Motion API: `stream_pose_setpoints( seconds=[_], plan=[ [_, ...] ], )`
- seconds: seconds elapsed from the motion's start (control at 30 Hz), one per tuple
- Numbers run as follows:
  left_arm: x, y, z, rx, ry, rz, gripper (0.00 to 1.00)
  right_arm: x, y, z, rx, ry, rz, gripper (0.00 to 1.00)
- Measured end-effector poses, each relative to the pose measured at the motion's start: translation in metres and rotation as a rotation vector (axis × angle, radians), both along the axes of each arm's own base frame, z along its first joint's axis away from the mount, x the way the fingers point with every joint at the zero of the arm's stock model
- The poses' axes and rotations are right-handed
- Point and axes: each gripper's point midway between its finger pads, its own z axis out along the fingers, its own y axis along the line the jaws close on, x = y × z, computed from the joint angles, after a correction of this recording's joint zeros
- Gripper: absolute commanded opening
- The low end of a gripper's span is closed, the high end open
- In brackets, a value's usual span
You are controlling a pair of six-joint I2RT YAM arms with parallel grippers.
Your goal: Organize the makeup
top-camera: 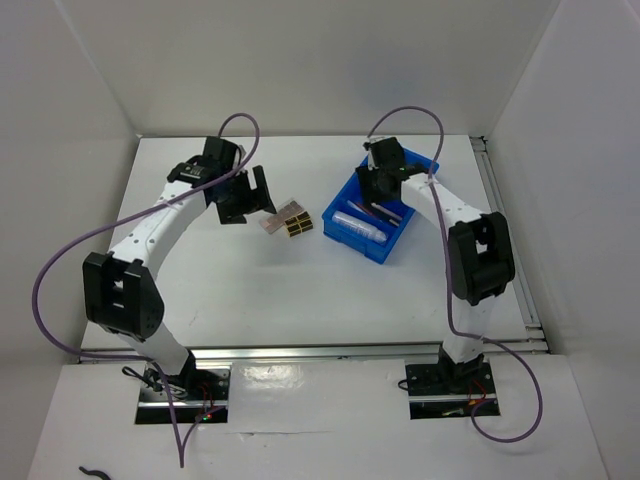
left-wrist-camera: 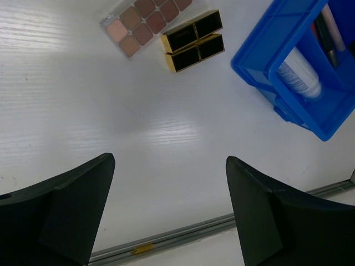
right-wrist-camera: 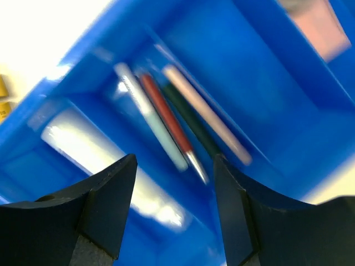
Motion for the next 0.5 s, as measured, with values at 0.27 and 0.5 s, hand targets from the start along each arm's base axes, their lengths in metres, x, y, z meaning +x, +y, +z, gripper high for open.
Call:
stream_pose_setpoints(
  seconds=[0.27, 0.5],
  plan=[
    [-0.006, -0.016, -0.002, -0.002, 0.010, -0.024, 0.95, -0.002, -0.088, 0.038, 0.092, -0.019, -0.352, 0.62],
    [-0.005, -0.014, -0.002, 0.006, 0.008, -0.013, 0.95, 0.004, -0.149, 0.016, 0.203, 0.071, -0.540, 0.62]
  ],
)
